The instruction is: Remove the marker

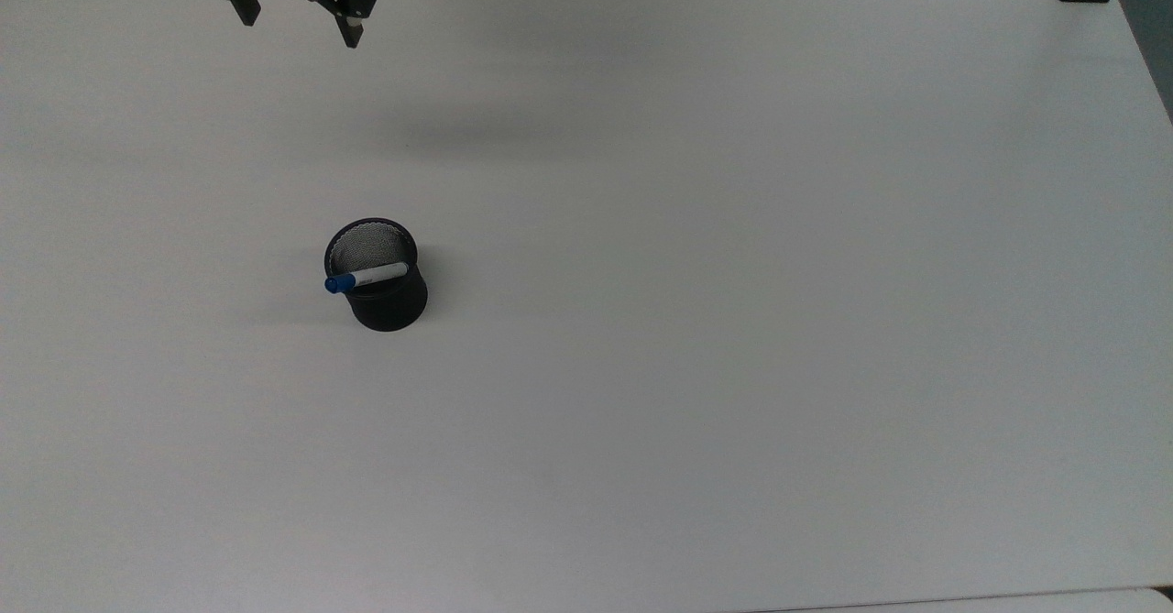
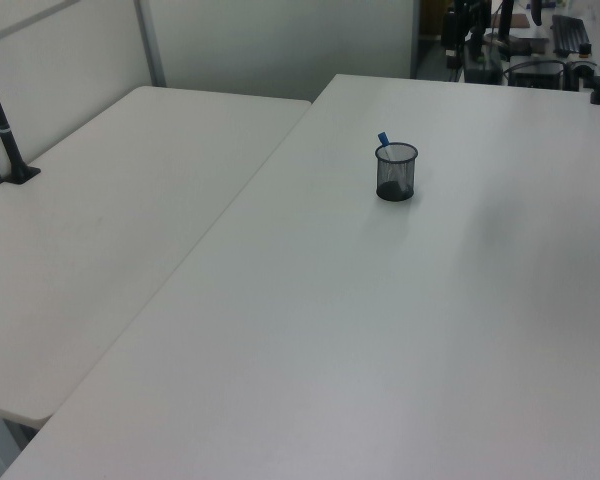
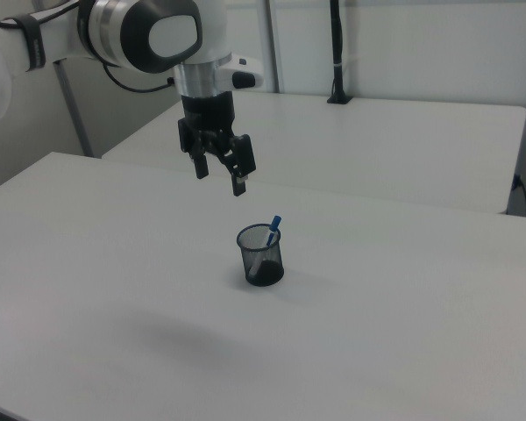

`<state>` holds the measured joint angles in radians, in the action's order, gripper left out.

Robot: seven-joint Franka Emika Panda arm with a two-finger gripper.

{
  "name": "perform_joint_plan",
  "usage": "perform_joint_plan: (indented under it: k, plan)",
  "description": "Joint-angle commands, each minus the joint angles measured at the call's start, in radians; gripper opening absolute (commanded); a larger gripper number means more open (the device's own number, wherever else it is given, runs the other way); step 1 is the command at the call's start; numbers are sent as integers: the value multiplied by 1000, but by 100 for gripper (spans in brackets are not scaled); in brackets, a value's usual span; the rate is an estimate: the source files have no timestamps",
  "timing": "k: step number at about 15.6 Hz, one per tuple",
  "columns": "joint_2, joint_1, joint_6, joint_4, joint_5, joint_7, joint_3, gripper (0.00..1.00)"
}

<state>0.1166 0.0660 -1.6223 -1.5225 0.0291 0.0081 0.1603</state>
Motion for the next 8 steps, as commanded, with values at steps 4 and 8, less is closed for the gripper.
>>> perform_joint_plan:
  k: [4, 8]
  plan:
    - [-15, 3, 28, -1, 8, -20, 2, 100]
    - [-6, 2, 27, -1, 15, -20, 1, 100]
